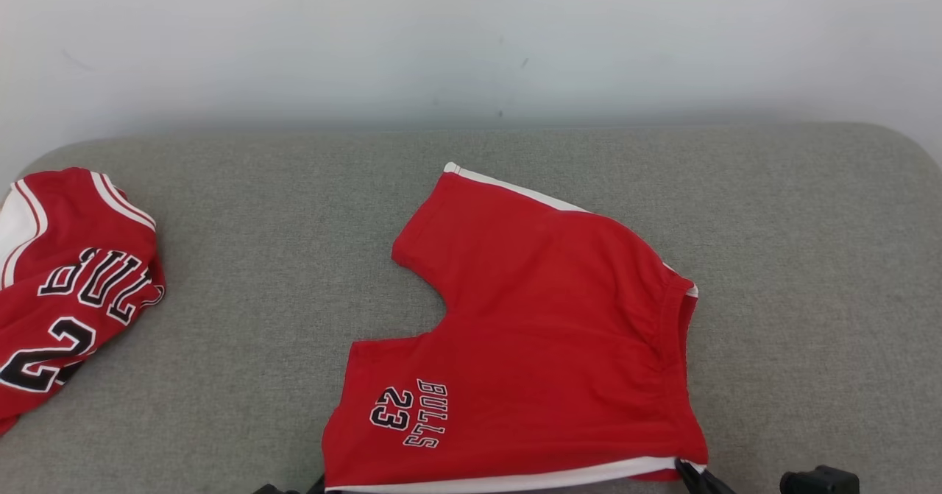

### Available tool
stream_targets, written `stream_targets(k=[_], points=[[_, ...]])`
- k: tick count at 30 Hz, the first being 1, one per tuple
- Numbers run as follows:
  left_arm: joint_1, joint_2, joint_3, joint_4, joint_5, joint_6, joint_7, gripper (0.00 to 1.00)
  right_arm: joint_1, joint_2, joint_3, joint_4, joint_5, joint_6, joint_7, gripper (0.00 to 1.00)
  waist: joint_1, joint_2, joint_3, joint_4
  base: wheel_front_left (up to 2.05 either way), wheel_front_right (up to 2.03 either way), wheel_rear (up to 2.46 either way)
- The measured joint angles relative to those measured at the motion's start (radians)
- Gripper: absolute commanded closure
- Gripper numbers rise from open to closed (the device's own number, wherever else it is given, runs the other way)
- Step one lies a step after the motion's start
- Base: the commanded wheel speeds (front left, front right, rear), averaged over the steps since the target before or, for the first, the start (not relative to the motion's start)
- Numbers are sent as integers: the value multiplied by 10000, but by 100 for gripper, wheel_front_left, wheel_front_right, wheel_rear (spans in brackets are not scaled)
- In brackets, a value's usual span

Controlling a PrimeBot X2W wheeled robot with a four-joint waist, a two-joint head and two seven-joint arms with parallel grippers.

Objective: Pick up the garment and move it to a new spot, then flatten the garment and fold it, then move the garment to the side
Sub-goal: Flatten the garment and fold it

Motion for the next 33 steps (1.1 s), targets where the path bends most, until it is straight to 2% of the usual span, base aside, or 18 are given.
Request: stream_targets(k=[4, 9, 11, 12, 18, 21, 26, 31, 33], points=[[-241, 286, 31, -25, 261, -151, 38, 100, -56, 190, -301, -495, -35, -2, 205, 100, 0, 0, 80, -128, 0, 0, 0], [-1550, 767, -79, -128, 830, -658, 742, 100, -638, 247, -577, -978, 31, -2, 598, 100, 0, 1, 299, -371, 0, 0, 0], [-2243, 924, -94, -173, 1005, -997, 1152, 100, -1028, 291, -692, -1068, 148, 0, 723, 100, 1, 1, 455, -467, 0, 0, 0], [-2243, 924, -94, -173, 1005, -997, 1152, 100, -1028, 291, -692, -1068, 148, 0, 723, 100, 1, 1, 455, -467, 0, 0, 0], [-4711, 1162, -31, -8, 1310, -2316, 2782, 100, -2367, 491, -1085, -959, 731, -2, 1139, 100, 1, 2, 1067, -777, 0, 0, 0], [-5909, 1116, -107, 336, 1358, -3108, 3814, 100, -3131, 573, -993, -794, 800, -2, 1294, 100, 2, 2, 1439, -972, 0, 0, 0], [-7573, 800, -123, 1248, 1425, -4134, 4872, 100, -4322, 844, -614, -360, 899, 0, 1384, 100, 3, 2, 2061, -1363, 0, 0, 0], [-8832, 337, -316, 2522, 1526, -4736, 5616, 100, -5295, 1057, -242, 295, 986, -2, 1342, 100, 3, 3, 2639, -1789, 0, 0, 0], [-9277, 176, -343, 3030, 1498, -4846, 5791, 100, -5702, 1154, -65, 562, 1005, -2, 1354, 100, 3, 3, 2846, -1973, 0, 0, 0]])
